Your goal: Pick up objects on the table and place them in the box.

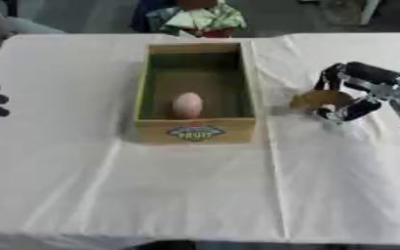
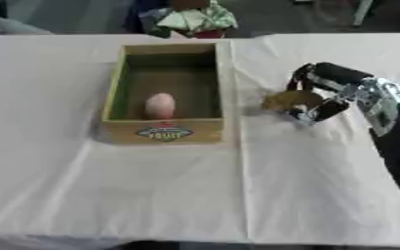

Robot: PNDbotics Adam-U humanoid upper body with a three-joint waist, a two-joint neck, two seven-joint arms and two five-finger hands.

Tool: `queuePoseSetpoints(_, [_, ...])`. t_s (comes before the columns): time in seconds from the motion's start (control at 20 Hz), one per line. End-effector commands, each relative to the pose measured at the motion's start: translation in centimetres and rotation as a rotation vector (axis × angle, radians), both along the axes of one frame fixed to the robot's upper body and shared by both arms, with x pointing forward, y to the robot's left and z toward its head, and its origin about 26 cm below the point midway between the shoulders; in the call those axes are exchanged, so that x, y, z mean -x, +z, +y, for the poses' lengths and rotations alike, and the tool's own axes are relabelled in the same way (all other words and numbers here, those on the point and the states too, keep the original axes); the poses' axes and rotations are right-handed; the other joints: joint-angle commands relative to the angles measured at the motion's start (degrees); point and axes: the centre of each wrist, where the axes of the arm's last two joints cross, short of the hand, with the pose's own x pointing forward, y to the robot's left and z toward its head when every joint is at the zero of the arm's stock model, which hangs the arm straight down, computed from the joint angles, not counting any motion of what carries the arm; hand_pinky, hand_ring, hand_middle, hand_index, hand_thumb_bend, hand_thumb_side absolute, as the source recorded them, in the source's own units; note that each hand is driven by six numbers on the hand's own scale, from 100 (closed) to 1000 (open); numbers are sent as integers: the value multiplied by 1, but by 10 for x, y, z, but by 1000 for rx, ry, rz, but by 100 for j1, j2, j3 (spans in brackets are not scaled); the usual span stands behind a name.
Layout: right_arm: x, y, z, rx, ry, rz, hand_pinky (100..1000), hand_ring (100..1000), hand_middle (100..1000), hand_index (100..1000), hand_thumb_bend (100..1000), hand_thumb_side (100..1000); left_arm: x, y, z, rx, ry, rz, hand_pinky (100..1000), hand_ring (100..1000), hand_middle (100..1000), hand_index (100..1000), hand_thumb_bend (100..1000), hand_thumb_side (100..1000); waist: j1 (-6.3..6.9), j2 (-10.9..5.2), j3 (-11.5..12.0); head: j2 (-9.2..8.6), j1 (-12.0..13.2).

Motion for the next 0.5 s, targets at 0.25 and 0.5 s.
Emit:
queuePoseSetpoints(0.25, [-1,13,-5,-1,-7,-50,333,259,458,560,306,154,1,4,2,-10,6,-12,536,583,565,783,197,839,-10,-72,-8,28,5])
queuePoseSetpoints(0.5, [-3,22,-2,-32,16,-69,291,225,410,522,289,145,1,3,2,-7,7,-8,535,582,564,782,191,841,-7,-88,-21,28,9])
